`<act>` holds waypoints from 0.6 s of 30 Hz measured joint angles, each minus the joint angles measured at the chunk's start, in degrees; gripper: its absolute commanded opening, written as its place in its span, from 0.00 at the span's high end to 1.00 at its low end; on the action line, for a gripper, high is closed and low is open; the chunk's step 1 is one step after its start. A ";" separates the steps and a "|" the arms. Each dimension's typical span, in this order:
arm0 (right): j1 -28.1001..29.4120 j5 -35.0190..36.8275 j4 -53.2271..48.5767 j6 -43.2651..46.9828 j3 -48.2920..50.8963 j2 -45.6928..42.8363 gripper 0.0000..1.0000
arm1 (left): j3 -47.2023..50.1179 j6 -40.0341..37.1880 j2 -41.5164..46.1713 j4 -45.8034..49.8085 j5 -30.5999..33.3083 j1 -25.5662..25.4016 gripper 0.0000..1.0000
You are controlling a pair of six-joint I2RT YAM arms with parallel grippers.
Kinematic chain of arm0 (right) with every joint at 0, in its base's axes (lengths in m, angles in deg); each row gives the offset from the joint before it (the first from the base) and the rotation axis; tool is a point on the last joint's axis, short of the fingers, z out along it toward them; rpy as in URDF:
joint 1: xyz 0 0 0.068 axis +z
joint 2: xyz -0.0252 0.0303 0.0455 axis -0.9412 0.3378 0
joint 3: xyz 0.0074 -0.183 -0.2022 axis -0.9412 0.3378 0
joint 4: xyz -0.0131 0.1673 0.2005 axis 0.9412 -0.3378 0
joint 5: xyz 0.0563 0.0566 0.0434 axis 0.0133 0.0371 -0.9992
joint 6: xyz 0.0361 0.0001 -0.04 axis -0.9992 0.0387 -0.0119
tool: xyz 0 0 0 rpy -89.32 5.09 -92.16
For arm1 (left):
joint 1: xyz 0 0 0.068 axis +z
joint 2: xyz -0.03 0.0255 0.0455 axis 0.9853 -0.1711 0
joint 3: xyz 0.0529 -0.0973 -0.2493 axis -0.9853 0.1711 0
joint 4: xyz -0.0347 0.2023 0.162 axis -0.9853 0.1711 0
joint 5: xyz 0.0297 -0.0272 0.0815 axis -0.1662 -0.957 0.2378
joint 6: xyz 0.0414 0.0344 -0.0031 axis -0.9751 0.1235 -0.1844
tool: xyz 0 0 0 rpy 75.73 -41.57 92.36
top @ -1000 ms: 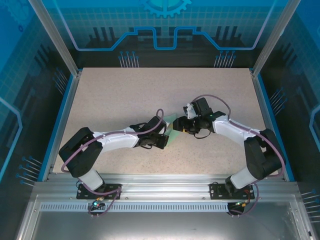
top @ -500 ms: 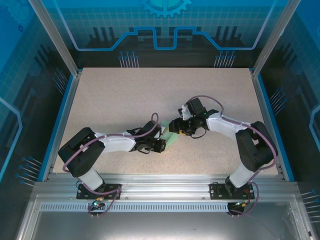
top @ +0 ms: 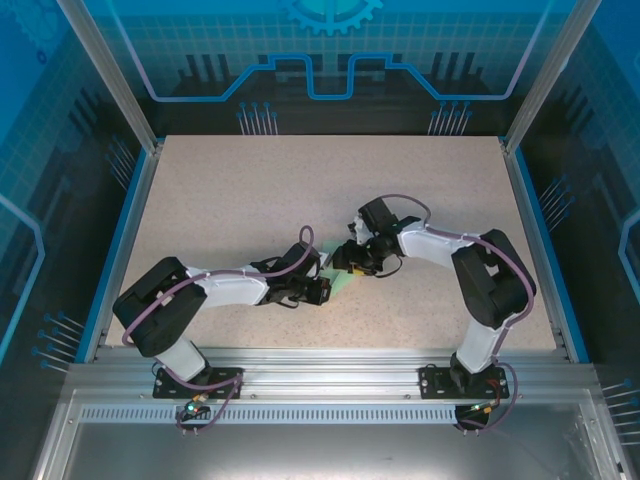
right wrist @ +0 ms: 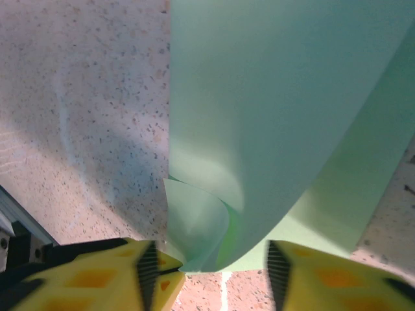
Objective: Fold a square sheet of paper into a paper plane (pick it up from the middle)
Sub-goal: Fourth fold the wing at the center of the table.
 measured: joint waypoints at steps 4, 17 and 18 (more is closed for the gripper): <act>0.48 0.55 -0.70 -0.98 -0.48 0.85 0.70 | 0.04 0.09 0.28 -0.07 0.02 0.00 0.95; 0.48 0.59 -0.85 -1.60 -1.11 0.94 0.77 | 0.04 -1.25 0.39 1.38 2.34 0.00 0.75; 0.48 0.57 -0.85 -1.60 -1.11 0.94 0.77 | 0.04 -1.25 0.39 1.55 2.58 0.00 0.75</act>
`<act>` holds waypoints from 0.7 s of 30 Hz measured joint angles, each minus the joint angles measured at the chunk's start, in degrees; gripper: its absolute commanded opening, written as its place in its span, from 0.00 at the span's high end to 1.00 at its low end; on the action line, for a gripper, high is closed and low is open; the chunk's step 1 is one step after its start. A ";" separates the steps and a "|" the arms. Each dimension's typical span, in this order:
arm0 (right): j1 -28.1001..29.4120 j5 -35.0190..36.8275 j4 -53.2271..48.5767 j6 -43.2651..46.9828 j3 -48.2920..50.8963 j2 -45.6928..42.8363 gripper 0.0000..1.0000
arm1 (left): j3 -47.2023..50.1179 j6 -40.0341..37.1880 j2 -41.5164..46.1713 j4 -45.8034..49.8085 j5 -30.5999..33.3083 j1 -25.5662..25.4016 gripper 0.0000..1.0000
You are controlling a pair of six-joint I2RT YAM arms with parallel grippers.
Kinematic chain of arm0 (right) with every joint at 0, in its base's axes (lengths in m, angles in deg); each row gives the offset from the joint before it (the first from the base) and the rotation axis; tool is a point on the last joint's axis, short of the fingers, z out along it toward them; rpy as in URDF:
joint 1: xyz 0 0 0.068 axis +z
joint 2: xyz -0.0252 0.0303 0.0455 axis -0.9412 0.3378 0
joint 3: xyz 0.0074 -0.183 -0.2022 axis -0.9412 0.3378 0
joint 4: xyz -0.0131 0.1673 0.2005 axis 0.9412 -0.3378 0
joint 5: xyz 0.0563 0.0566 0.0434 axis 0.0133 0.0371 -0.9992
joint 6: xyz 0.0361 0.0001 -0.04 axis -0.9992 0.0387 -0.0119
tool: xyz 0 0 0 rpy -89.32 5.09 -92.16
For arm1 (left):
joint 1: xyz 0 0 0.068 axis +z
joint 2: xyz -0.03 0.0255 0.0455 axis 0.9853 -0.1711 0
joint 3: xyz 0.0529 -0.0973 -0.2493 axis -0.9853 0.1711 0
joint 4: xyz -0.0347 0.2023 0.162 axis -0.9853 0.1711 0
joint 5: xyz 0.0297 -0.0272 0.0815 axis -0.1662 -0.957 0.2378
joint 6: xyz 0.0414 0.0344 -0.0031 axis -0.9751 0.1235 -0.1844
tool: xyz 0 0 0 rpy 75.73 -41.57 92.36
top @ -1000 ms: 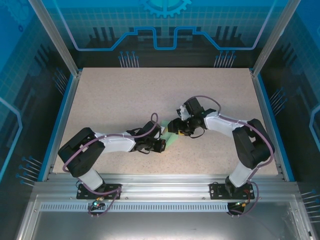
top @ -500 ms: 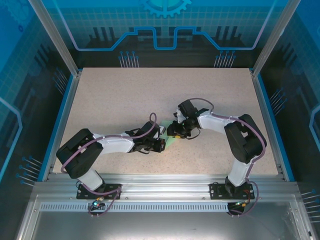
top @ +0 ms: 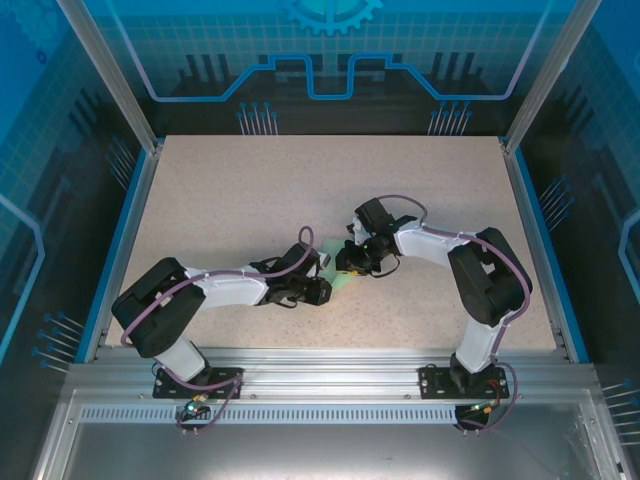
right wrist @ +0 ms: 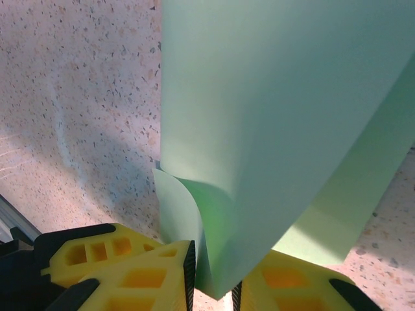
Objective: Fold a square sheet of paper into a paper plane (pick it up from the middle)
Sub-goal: Fourth fold the wing at the center of the table.
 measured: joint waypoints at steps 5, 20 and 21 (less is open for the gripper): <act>0.00 -0.04 0.00 0.02 -0.11 0.00 0.77 | 0.00 -0.22 0.00 0.37 0.98 0.00 0.74; 0.00 -0.44 -0.96 0.50 -1.60 -0.02 0.73 | -0.02 -1.77 0.00 1.31 2.16 0.00 0.98; 0.00 -0.42 -1.01 0.74 -1.60 -0.02 0.70 | -0.02 -1.79 0.00 1.33 2.14 0.00 0.98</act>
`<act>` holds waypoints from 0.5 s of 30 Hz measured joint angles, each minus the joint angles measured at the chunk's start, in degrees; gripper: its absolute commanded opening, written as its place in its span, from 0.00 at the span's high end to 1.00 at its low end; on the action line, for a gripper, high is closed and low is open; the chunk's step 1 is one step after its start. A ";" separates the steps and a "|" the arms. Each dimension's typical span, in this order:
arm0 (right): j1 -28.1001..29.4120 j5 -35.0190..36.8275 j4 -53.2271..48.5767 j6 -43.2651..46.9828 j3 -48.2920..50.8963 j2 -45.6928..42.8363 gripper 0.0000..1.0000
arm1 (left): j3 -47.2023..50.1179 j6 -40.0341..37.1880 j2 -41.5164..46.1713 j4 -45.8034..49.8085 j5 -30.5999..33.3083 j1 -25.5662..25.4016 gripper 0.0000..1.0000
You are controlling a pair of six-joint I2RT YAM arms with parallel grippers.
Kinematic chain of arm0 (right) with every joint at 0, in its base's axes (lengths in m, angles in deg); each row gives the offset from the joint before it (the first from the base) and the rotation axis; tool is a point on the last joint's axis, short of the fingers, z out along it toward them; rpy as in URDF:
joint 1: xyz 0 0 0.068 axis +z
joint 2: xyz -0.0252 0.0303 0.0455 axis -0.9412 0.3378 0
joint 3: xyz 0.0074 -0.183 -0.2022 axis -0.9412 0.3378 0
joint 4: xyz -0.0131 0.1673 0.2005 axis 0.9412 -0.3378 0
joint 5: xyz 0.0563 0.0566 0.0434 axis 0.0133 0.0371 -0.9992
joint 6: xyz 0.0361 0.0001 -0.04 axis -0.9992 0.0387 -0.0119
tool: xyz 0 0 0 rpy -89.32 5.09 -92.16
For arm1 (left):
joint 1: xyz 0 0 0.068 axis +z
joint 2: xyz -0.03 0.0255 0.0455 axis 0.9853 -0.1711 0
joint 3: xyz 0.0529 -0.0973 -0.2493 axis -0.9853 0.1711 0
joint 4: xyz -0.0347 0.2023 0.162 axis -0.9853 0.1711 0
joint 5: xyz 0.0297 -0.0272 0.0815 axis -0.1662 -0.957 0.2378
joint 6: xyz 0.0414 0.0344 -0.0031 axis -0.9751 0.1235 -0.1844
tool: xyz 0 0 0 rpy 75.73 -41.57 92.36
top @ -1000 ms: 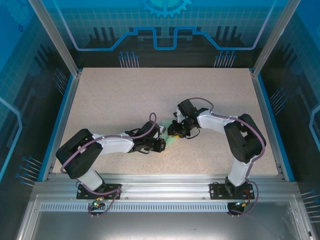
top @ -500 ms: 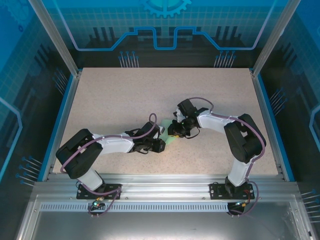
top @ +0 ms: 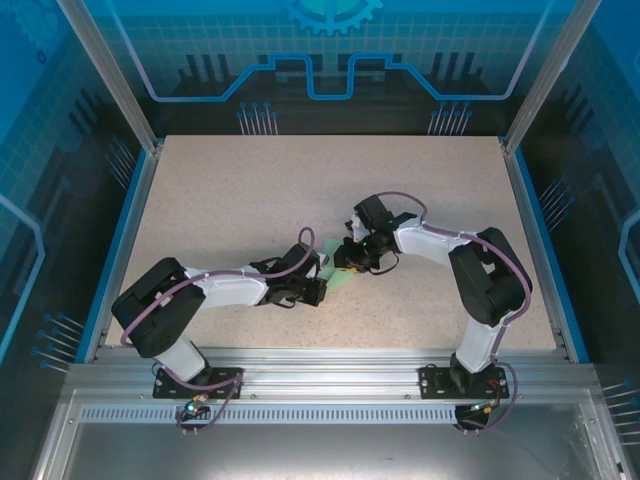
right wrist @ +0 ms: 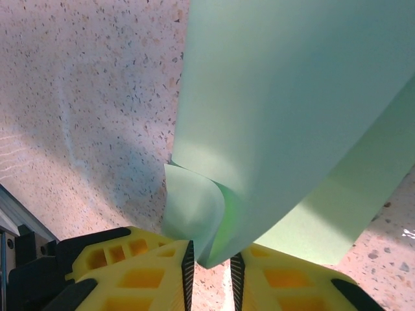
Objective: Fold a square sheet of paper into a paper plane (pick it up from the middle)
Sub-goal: Fourth fold the wing at the center of the table.
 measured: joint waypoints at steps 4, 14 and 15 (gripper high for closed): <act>-0.02 0.17 -0.55 0.79 0.00 -0.26 0.62 | 0.00 0.04 0.09 -0.07 -1.18 0.83 0.99; -2.54 -2.62 4.07 1.20 5.90 -9.44 0.60 | 2.82 2.01 2.56 -6.86 -13.27 9.01 0.99; -2.69 -3.32 4.74 1.27 6.16 -9.68 0.63 | 3.28 2.29 2.56 -7.65 -14.36 9.60 0.99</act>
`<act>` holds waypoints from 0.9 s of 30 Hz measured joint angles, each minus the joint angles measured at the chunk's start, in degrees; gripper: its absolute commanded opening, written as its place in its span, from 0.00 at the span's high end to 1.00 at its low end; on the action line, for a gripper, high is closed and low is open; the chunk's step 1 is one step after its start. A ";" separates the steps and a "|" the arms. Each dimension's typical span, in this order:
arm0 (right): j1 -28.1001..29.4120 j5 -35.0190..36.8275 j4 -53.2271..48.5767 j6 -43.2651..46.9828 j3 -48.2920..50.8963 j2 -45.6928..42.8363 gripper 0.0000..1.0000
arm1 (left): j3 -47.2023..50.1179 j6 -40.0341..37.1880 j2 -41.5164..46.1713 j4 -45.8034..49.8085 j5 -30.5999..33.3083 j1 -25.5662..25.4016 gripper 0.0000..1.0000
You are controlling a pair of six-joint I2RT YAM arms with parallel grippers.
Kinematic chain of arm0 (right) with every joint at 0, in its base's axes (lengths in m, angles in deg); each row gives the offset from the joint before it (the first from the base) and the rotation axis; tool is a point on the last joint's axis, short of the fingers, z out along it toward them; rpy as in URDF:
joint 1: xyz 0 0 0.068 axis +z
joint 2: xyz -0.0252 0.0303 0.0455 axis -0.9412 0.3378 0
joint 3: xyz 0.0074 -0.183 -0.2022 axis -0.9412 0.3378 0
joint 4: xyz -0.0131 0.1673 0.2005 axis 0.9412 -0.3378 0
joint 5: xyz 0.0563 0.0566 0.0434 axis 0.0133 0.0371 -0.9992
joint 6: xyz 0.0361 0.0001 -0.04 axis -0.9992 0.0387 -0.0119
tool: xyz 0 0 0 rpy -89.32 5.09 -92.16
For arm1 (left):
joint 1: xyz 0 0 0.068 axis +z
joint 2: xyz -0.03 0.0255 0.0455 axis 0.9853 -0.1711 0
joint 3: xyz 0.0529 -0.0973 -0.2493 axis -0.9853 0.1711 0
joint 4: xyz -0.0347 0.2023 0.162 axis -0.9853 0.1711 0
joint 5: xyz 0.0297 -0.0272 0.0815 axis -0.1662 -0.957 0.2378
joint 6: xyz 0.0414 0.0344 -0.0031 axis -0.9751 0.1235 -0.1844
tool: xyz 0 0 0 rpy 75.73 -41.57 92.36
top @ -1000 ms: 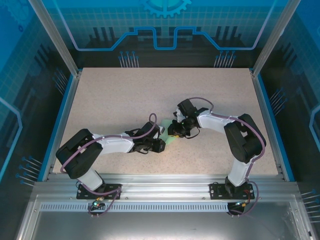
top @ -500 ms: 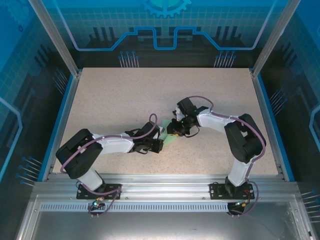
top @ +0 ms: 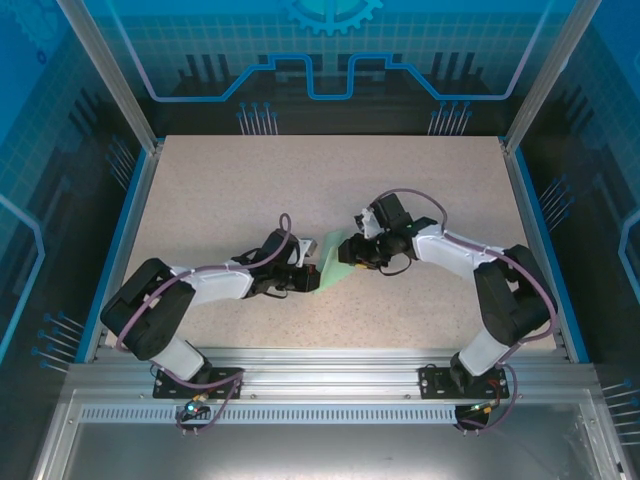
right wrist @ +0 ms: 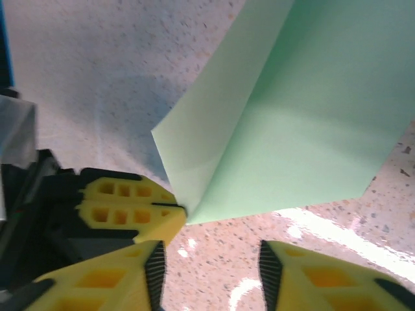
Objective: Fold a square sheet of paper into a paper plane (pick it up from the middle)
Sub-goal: Fourth fold the wing at the center of the table.
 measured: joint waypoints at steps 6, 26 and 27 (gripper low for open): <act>1.03 -3.82 3.87 -0.11 -0.07 0.98 0.70 | 1.29 2.14 -2.69 -4.55 -5.07 1.75 0.99; 2.73 -6.36 10.01 -3.54 -6.95 15.10 0.73 | 3.06 4.24 -5.05 -9.27 -9.27 4.46 0.96; 2.73 -6.34 10.16 -3.56 -7.06 15.63 0.74 | 3.06 4.24 -5.05 -9.29 -9.27 4.46 0.92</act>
